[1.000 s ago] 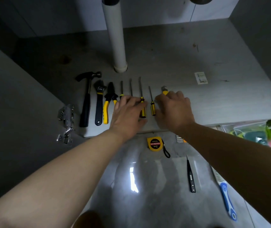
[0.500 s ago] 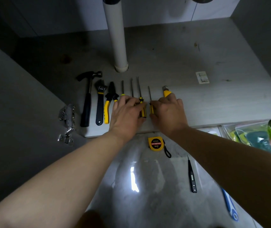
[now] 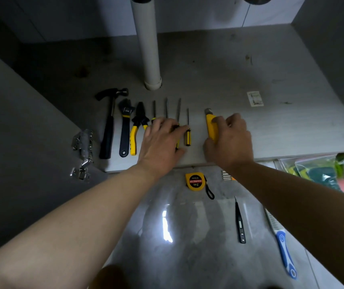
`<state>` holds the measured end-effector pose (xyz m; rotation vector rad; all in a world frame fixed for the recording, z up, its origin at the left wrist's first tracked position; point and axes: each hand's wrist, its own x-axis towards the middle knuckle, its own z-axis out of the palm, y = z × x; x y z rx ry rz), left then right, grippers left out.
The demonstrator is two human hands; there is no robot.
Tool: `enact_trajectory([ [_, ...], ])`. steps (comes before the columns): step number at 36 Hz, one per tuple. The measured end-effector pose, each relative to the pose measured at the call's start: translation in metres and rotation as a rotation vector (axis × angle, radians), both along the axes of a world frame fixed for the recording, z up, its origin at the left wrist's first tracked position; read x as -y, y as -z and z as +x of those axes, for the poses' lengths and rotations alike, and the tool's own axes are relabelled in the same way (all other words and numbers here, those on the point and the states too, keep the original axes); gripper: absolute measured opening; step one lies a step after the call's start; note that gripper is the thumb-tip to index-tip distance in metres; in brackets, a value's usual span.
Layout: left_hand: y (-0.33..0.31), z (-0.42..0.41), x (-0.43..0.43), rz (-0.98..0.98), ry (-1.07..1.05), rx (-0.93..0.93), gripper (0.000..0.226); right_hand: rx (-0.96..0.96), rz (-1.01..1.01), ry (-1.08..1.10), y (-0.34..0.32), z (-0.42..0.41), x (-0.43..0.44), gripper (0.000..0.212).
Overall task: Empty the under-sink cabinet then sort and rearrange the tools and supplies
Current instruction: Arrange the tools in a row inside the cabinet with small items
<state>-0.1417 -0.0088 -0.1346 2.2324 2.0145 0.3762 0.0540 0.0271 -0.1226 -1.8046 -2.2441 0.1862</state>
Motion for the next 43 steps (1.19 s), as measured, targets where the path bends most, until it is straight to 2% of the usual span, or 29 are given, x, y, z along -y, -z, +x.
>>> enact_trajectory([
  [5, -0.003, 0.008, -0.008, -0.028, 0.055, -0.054, 0.052, -0.122, -0.156, -0.043, 0.006, 0.003, 0.003, 0.055],
  [15, 0.001, 0.015, -0.012, -0.074, 0.031, -0.041, 0.049, -0.185, -0.179, -0.071, 0.012, -0.012, -0.001, 0.059],
  [18, 0.000, 0.014, -0.011, -0.073, 0.037, -0.035, 0.055, -0.187, -0.184, -0.077, 0.012, -0.015, -0.001, 0.061],
  [22, -0.001, 0.007, -0.008, -0.063, 0.054, -0.005, 0.072, -0.080, -0.038, -0.134, 0.007, -0.014, 0.002, 0.058],
  [26, -0.003, -0.003, -0.007, -0.092, 0.024, 0.038, 0.076, 0.033, 0.103, -0.260, 0.000, -0.014, 0.004, 0.048],
  [33, -0.004, -0.005, -0.005, -0.117, 0.043, -0.018, 0.062, 0.190, 0.039, -0.297, -0.001, -0.026, 0.007, 0.038],
  [37, -0.004, -0.006, -0.007, -0.106, 0.025, -0.040, 0.055, 0.195, 0.030, -0.260, 0.001, -0.029, 0.006, 0.031],
  [43, -0.004, -0.003, -0.007, -0.093, -0.005, -0.034, 0.056, 0.178, 0.016, -0.253, 0.001, -0.032, 0.007, 0.031],
])
